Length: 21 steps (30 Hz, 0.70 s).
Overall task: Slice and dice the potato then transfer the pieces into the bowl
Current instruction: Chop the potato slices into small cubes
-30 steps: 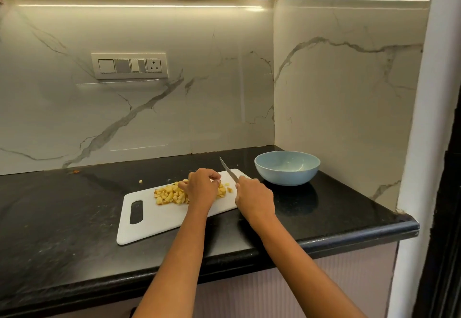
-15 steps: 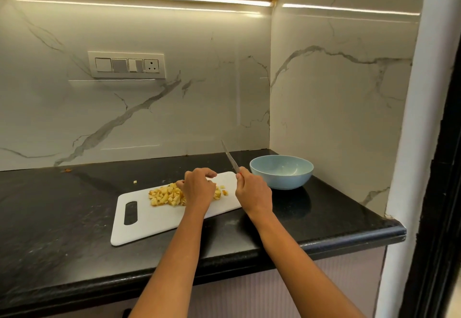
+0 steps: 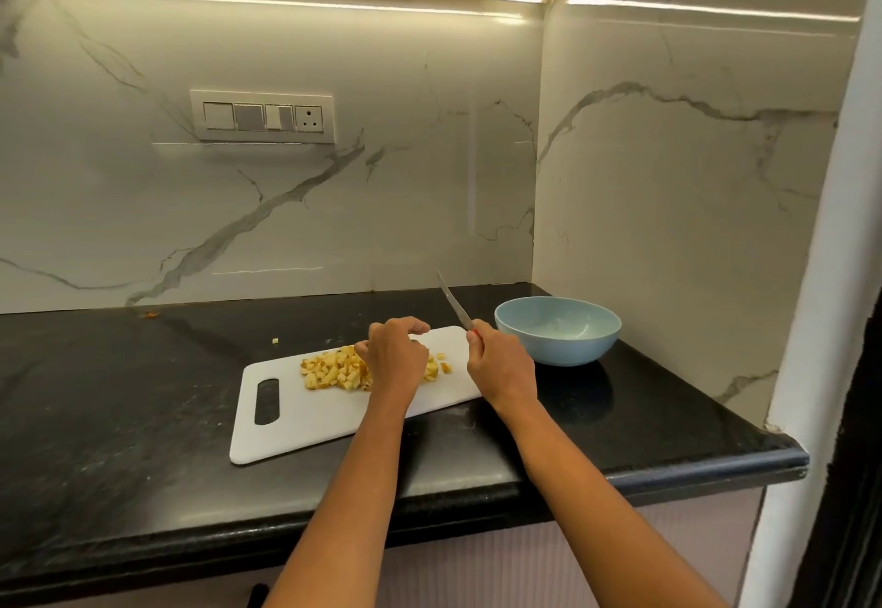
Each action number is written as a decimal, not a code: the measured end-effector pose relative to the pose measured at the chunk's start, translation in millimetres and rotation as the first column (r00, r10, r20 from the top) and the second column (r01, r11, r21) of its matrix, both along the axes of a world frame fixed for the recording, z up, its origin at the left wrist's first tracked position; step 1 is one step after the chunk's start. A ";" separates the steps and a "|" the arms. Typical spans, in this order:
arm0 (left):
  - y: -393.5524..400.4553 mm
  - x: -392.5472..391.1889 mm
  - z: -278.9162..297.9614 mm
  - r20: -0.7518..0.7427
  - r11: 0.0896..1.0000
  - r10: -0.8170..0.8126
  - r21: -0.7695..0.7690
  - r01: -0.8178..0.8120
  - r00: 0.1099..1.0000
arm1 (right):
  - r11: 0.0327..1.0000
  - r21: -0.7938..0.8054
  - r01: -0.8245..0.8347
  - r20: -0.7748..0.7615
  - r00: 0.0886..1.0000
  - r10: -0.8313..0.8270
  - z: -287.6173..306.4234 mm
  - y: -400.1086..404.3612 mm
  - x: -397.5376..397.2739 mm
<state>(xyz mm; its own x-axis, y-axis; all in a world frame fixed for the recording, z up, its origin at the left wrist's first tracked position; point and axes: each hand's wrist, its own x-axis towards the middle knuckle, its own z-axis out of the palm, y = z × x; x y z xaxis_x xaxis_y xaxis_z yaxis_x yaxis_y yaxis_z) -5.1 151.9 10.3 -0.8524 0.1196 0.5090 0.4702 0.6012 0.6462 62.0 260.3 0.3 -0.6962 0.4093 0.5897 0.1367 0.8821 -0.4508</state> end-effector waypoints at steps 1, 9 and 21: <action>-0.7 -0.5 0.1 -0.002 1.000 0.003 0.001 -0.003 1.000 | 1.000 0.005 -0.004 0.002 1.000 0.004 0.0 -0.1 -1.9; -6.3 5.9 -0.5 -0.042 1.000 0.011 -0.003 -0.011 0.999 | 1.000 0.013 -0.018 -0.006 1.000 0.018 1.3 -0.5 -4.7; -49.5 37.8 -8.6 -0.111 0.995 0.083 -0.053 -0.089 0.990 | 1.000 -0.028 0.008 0.077 0.997 -0.006 1.4 -4.5 -4.5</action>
